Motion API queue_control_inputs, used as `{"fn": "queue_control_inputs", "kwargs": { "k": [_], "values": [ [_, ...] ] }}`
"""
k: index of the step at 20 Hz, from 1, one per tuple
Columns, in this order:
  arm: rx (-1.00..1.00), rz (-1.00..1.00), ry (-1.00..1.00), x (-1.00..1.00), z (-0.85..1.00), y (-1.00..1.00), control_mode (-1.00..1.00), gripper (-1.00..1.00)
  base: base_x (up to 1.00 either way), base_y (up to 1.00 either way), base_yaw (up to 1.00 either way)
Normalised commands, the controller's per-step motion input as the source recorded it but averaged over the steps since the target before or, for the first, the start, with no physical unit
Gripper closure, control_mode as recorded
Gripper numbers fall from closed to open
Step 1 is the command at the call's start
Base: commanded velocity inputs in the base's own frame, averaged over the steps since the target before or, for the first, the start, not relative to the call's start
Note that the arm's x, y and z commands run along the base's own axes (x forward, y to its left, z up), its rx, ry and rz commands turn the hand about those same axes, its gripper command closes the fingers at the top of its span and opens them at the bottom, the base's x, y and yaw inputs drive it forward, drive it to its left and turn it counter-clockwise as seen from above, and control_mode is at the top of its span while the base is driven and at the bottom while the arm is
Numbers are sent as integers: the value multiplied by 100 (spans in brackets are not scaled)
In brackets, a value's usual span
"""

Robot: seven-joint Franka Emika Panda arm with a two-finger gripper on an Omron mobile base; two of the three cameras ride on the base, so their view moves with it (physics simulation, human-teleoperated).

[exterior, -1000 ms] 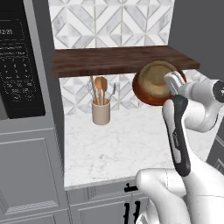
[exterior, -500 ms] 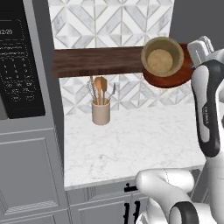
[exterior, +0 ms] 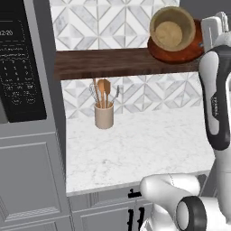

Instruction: Pick up the bowls on the counter and stack them on top of one another in the open cabinet. Place the smaller bowl on top of the larger bowl.

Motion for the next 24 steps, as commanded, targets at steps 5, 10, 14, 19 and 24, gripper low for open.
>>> {"fn": "queue_control_inputs", "kwargs": {
  "k": [5,10,14,19,24],
  "values": [
    [-1,-11,5,100,-21,65,-100,100,0,0,0],
    [0,-13,2,100,-15,56,-100,100,0,0,0],
    [6,-12,0,89,-19,32,-100,-100,0,0,0],
    [0,0,-1,-10,0,0,-100,-100,0,0,0],
    [1,0,-5,-93,0,-6,-100,-100,0,0,0]
  ]
}}
